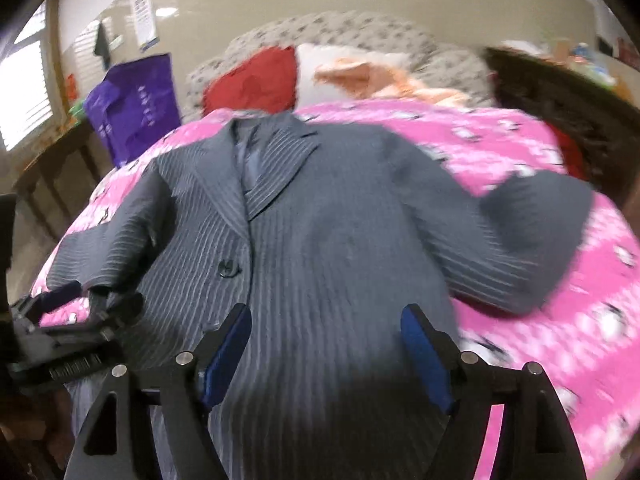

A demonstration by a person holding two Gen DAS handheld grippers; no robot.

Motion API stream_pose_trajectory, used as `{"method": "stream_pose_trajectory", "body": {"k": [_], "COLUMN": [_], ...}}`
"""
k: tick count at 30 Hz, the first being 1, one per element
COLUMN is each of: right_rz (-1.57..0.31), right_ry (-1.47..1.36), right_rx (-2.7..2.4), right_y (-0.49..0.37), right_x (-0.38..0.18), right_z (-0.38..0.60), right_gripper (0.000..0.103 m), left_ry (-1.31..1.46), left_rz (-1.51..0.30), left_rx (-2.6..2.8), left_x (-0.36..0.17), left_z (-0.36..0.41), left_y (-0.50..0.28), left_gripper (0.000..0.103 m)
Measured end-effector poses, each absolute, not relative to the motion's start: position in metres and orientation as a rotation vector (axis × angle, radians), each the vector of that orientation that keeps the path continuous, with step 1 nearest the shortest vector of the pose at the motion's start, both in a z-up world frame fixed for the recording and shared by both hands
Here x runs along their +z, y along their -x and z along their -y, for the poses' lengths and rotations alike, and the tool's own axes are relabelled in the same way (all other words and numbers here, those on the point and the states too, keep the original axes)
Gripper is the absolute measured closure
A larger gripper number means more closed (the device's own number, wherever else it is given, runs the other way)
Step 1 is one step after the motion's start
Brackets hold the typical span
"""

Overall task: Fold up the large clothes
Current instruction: 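Move the left tool to the jacket sleeve cuff and grasp it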

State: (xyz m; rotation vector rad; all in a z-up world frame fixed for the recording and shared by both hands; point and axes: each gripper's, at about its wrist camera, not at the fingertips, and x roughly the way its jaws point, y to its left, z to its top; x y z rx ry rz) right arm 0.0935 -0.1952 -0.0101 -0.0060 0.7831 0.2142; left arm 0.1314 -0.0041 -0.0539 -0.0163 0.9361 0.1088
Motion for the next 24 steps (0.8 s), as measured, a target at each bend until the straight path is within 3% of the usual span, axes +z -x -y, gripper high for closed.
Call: {"method": "stream_pose_trajectory", "body": {"k": [2, 5, 24], "right_rz": [-0.804, -0.85, -0.852], "right_ry": [0.05, 0.018, -0.002], "right_rx": [0.238, 0.276, 0.29], "right_y": [-0.102, -0.105, -0.111], "right_x": [-0.033, -0.07, -0.071], "right_z": [0.187, 0.194, 0.194], "right_gripper": [0.028, 0.025, 0.016], "left_ry": [0.008, 0.105, 0.124], "left_rz": [-1.007, -0.936, -0.91], "left_rx": [0.105, 0.071, 0.068], "left_x": [-0.08, -0.092, -0.094], "left_z": [0.007, -0.006, 0.001], "left_y": [-0.133, -0.121, -0.111], "left_gripper": [0.0, 0.0, 0.0]}}
